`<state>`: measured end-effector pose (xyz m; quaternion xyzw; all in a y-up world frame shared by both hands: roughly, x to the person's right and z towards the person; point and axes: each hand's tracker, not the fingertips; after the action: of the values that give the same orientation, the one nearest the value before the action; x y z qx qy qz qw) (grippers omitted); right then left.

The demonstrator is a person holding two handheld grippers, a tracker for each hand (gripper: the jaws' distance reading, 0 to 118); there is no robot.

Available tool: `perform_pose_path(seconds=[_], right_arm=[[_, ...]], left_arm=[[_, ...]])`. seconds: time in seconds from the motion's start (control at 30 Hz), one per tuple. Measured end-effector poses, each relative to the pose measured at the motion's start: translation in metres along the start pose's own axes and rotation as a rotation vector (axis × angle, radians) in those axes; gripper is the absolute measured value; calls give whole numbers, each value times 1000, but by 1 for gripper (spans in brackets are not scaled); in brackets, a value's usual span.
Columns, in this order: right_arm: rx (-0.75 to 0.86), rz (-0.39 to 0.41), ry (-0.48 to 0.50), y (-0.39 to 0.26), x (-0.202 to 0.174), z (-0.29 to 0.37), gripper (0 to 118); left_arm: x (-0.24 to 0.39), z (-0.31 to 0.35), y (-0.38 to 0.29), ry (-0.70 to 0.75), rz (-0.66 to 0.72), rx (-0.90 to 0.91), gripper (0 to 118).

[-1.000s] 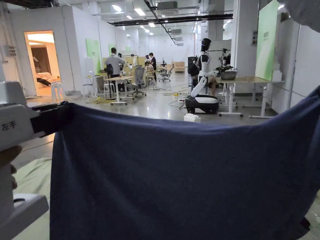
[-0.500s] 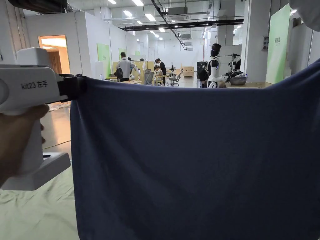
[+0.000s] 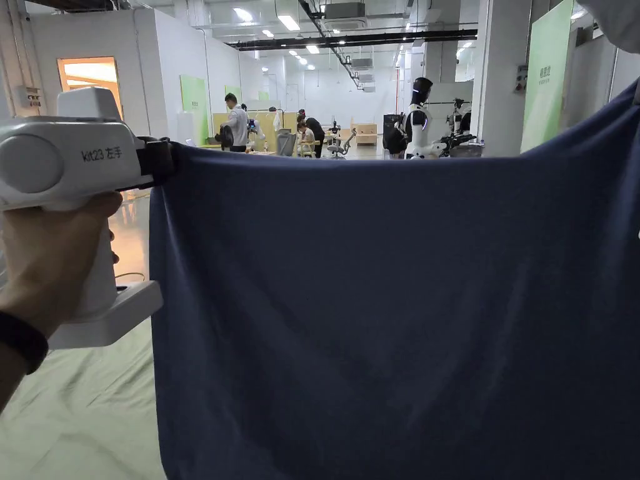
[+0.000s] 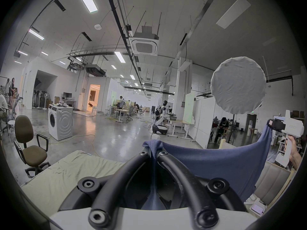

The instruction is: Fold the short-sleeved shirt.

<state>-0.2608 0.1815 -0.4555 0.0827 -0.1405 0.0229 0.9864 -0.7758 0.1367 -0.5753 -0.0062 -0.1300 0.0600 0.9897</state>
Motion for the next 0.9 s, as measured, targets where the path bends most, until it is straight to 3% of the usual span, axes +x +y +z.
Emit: perform_pose_path(seconds=[0.13, 0.23, 0.37, 0.53, 0.63, 0.77, 0.83, 0.9], right_arm=[[10, 53, -11, 0, -8, -21, 1], [9, 62, -16, 0, -14, -38, 1], [-9, 63, -25, -8, -21, -66, 1], [-30, 127, -64, -30, -19, -124, 1], [-53, 120, -77, -48, -17, -162, 1], [-86, 106, -74, -61, -20, -179, 1], [-99, 111, -66, -66, -20, -184, 1], [-95, 108, -62, -72, -20, -183, 1]], left_arm=[[1, -20, 1, 31, -5, 2, 5], [7, -41, -4, 90, -92, -2, 5], [5, -73, -11, 92, -82, -42, 5], [10, -104, -28, 129, -94, -35, 5], [5, -127, -33, 127, -24, -67, 5], [7, -146, -43, 129, -53, -81, 5], [4, -149, -45, 83, 27, -69, 5], [7, -156, -52, 138, -23, -92, 5]])
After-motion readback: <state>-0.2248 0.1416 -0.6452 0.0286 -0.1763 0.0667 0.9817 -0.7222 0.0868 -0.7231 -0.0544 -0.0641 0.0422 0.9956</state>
